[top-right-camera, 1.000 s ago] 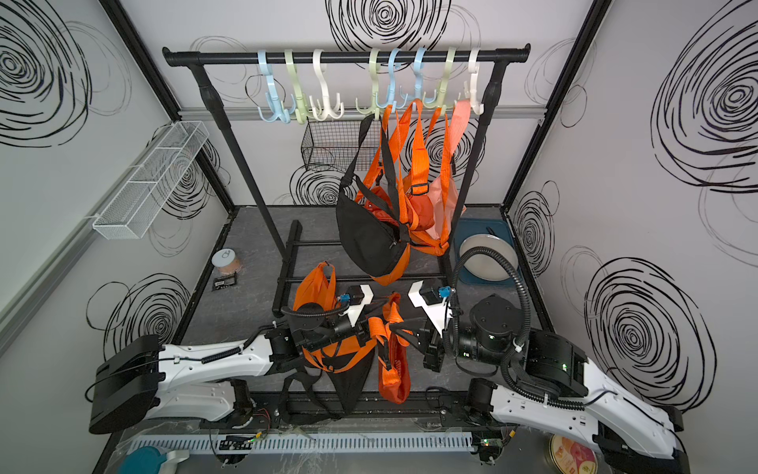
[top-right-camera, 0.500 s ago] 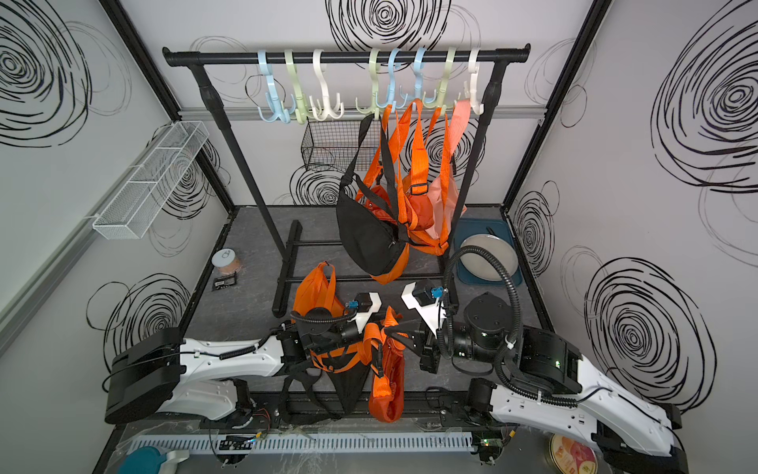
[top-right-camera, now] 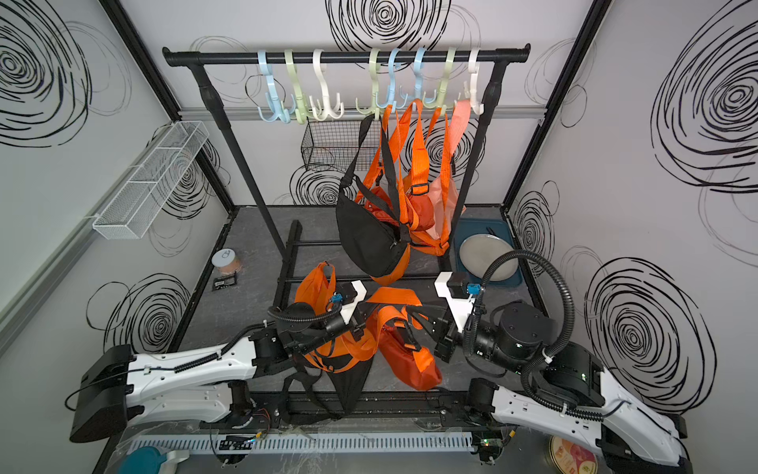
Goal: Hang the bag on a hook
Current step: Pick up the bag from the center of the board.
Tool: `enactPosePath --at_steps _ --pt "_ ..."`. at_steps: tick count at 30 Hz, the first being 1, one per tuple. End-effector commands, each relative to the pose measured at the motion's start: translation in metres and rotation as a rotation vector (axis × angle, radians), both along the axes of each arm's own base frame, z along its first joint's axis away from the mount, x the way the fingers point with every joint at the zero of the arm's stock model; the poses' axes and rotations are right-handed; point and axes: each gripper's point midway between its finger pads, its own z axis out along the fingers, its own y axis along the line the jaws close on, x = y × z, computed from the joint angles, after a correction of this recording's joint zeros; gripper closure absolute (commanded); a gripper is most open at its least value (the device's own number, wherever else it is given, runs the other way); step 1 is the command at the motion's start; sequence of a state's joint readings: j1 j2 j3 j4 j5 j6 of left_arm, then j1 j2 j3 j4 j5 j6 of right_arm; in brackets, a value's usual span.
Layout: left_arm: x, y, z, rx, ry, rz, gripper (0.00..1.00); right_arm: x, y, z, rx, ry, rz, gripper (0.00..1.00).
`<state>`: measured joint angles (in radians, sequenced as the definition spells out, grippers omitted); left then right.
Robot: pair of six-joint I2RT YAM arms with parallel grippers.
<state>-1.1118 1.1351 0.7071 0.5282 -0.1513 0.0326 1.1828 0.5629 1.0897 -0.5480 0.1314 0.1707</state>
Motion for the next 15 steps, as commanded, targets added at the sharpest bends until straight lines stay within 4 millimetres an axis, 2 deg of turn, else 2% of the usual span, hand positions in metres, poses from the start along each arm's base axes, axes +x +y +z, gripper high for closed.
enactPosePath --at_steps 1,4,8,12,15 --pt "0.027 0.024 -0.011 0.177 0.017 0.154 1.00 0.023 -0.009 0.050 0.125 -0.153 -0.149 1.00" --pt "0.037 0.033 0.013 0.197 0.035 0.174 1.00 0.046 0.001 0.050 0.063 -0.206 -0.252 1.00" --pt "0.054 0.056 0.068 0.141 0.023 0.259 1.00 0.073 0.011 0.061 0.031 -0.262 -0.339 1.00" --pt "0.068 0.080 0.126 0.020 0.020 0.303 1.00 0.113 0.013 0.081 0.104 -0.213 -0.311 1.00" --pt "0.079 0.091 0.156 -0.028 0.013 0.341 1.00 0.149 0.014 0.102 0.204 -0.140 -0.246 1.00"
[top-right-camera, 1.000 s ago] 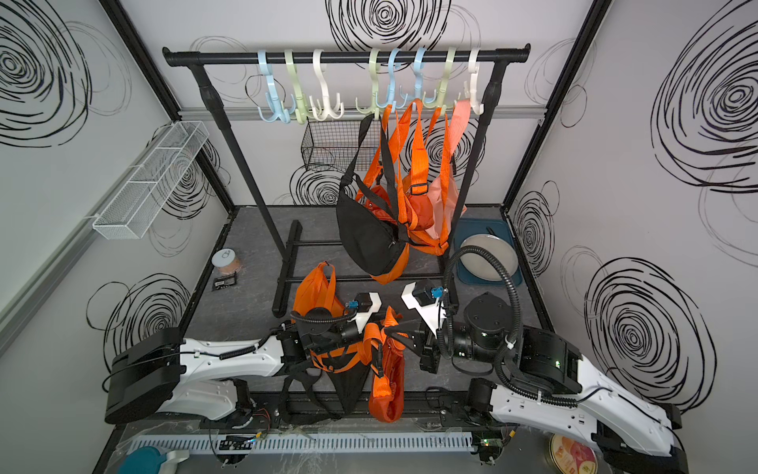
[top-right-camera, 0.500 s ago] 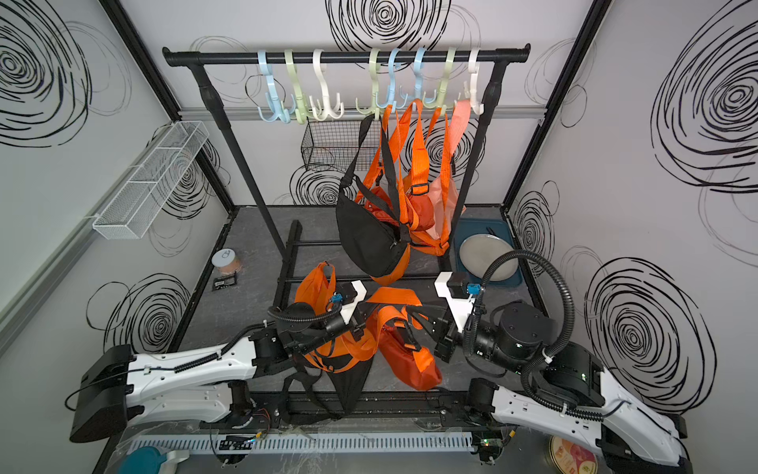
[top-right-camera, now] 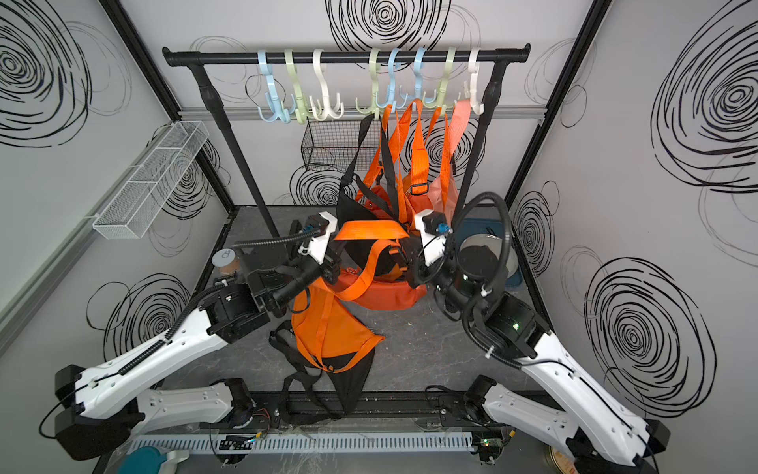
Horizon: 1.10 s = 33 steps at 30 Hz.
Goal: Hang the bag on a hook
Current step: Pick up the bag from the center of the board, then hang the bag on the hook.
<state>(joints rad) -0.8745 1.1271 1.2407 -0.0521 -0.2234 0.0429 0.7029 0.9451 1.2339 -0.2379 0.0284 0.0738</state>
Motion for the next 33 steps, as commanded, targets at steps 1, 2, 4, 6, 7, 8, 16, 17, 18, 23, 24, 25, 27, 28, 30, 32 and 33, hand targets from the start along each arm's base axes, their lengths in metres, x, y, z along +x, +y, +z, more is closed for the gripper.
enactPosePath --at_steps 1,2,4,6,7,8,16,17,18,23,24,25,27,28,30,32,33 --pt "0.008 0.017 0.040 -0.072 -0.008 0.041 1.00 0.010 0.004 0.070 0.214 -0.068 0.152 1.00" --pt "0.014 0.018 0.045 -0.081 -0.001 0.050 1.00 0.016 0.008 0.079 0.224 -0.078 0.169 1.00" --pt "0.026 0.021 0.059 -0.110 0.015 0.057 1.00 0.026 0.016 0.102 0.244 -0.116 0.189 1.00" --pt "0.041 0.030 0.076 -0.149 0.023 0.086 1.00 0.031 0.027 0.124 0.263 -0.160 0.234 1.00" --pt "0.047 0.032 0.081 -0.163 0.029 0.097 1.00 0.037 0.031 0.131 0.269 -0.172 0.240 1.00" --pt "0.055 0.036 0.088 -0.182 0.037 0.114 1.00 0.042 0.035 0.140 0.274 -0.188 0.247 1.00" --pt "0.093 0.036 0.123 -0.224 0.052 0.171 1.00 0.075 0.072 0.181 0.307 -0.210 0.338 1.00" --pt "0.097 0.034 0.125 -0.227 0.059 0.172 1.00 0.083 0.075 0.184 0.304 -0.202 0.331 1.00" --pt "0.101 0.033 0.128 -0.232 0.067 0.176 1.00 0.090 0.079 0.185 0.299 -0.191 0.333 1.00" --pt "0.119 0.020 0.132 -0.226 0.112 0.169 1.00 0.114 0.087 0.192 0.302 -0.162 0.326 1.00" --pt "0.123 0.018 0.130 -0.224 0.127 0.174 1.00 0.119 0.085 0.192 0.312 -0.157 0.320 1.00" --pt "0.126 0.018 0.129 -0.224 0.134 0.178 1.00 0.122 0.083 0.192 0.324 -0.149 0.320 1.00" --pt "0.132 0.018 0.126 -0.232 0.150 0.189 1.00 0.129 0.080 0.190 0.343 -0.135 0.329 1.00" --pt "0.133 0.019 0.125 -0.237 0.155 0.187 1.00 0.131 0.082 0.189 0.343 -0.132 0.338 1.00" --pt "0.136 0.020 0.123 -0.241 0.162 0.191 1.00 0.132 0.087 0.185 0.338 -0.120 0.359 1.00" --pt "0.140 0.019 0.120 -0.241 0.173 0.190 1.00 0.135 0.090 0.180 0.334 -0.107 0.371 1.00" --pt "0.142 0.019 0.118 -0.242 0.177 0.188 1.00 0.139 0.092 0.178 0.334 -0.102 0.368 1.00"
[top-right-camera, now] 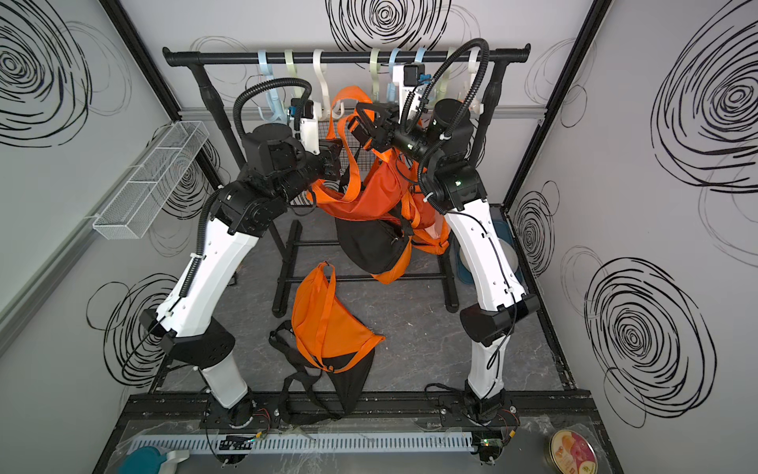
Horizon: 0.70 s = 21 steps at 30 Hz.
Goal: Hang the bag on a hook
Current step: Hang the bag on the hook.
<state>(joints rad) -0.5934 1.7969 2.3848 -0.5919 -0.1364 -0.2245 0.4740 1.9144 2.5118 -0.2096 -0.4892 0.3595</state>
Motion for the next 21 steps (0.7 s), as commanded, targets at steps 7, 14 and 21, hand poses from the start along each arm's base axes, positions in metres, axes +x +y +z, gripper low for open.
enactPosePath --at_steps 7,14,21 --pt "0.006 0.000 0.011 -0.067 -0.007 -0.016 1.00 0.005 0.006 0.003 0.035 0.008 0.065 1.00" --pt "0.016 -0.001 -0.002 -0.063 0.027 -0.012 1.00 0.019 0.014 -0.010 0.040 0.039 0.095 1.00" --pt "0.021 -0.005 -0.015 -0.042 0.059 -0.016 1.00 0.028 0.020 -0.027 0.020 0.084 0.114 1.00"
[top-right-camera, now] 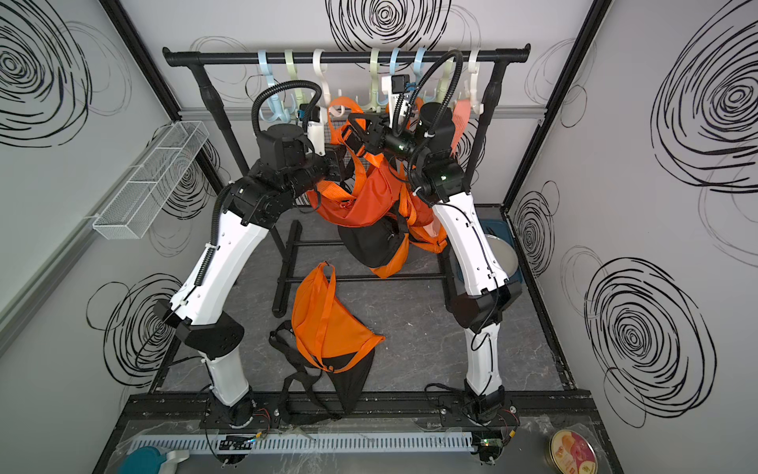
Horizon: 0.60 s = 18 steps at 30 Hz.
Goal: Hang the bag on a hook
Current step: Hang the bag on the hook.
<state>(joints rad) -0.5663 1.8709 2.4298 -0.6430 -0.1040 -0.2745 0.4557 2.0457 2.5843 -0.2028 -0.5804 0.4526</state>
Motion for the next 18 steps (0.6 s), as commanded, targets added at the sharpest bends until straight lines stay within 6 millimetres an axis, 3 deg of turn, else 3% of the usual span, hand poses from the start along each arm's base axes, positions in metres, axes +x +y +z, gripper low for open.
enactPosePath --at_steps 1,8,14,18 --pt "-0.001 -0.001 0.012 -0.036 -0.028 -0.018 1.00 -0.005 0.000 0.008 0.016 -0.022 0.027 1.00" --pt "0.003 -0.004 -0.001 -0.016 -0.005 -0.021 1.00 -0.005 0.003 0.001 -0.003 -0.007 0.041 1.00" --pt "0.000 0.002 0.021 -0.049 -0.058 -0.010 1.00 -0.013 0.000 0.020 0.047 -0.060 0.053 1.00" --pt "0.005 0.004 0.020 -0.059 -0.050 -0.008 1.00 -0.004 0.004 0.017 0.080 -0.047 0.078 1.00"
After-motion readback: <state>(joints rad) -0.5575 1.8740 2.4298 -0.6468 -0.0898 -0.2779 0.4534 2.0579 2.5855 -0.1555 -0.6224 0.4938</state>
